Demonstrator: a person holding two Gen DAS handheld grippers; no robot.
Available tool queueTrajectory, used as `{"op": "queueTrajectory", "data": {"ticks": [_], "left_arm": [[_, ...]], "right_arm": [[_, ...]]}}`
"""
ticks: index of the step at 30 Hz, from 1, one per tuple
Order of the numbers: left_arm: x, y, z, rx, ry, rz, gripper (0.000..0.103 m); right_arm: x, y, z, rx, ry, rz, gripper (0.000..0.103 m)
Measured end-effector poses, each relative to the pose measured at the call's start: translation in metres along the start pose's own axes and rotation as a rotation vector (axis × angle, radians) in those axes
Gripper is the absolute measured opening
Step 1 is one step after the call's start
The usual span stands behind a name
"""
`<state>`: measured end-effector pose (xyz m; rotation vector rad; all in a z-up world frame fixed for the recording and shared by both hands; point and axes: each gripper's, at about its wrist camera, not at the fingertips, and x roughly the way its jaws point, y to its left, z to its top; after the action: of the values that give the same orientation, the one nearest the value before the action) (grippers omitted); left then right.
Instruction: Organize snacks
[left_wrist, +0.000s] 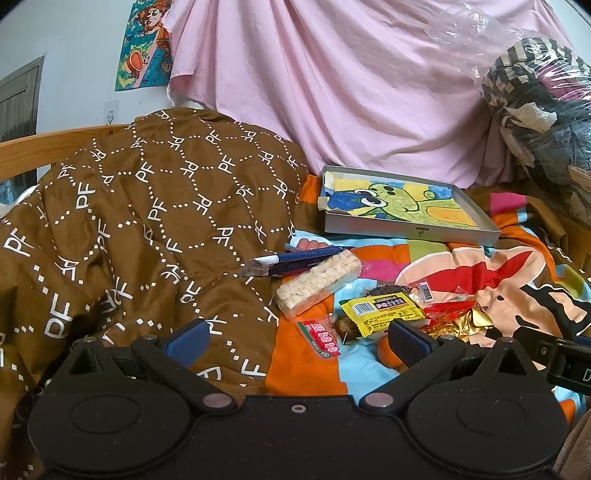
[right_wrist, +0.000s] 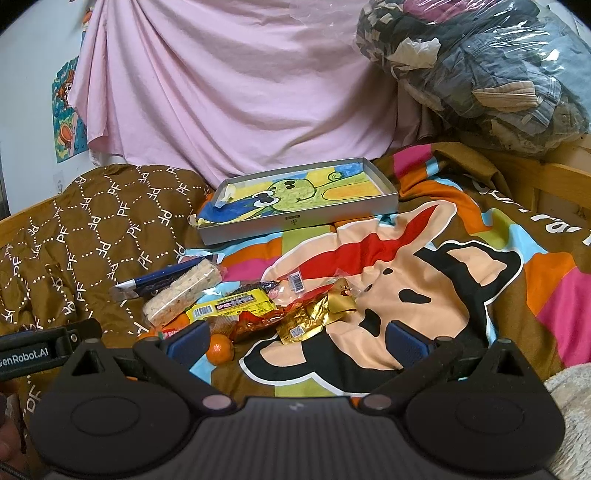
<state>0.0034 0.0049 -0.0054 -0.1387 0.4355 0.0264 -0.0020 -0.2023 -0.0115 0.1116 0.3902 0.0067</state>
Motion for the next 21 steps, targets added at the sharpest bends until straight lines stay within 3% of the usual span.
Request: {"op": "queueTrajectory", "data": {"ticks": [21], "left_arm": [[0.0048,-0.0035,0.0001,0.032,0.015,0.027,0.102]], "right_arm": [[0.0046,-0.0015,0.0059,0.009,0.040,-0.005,0.103]]}}
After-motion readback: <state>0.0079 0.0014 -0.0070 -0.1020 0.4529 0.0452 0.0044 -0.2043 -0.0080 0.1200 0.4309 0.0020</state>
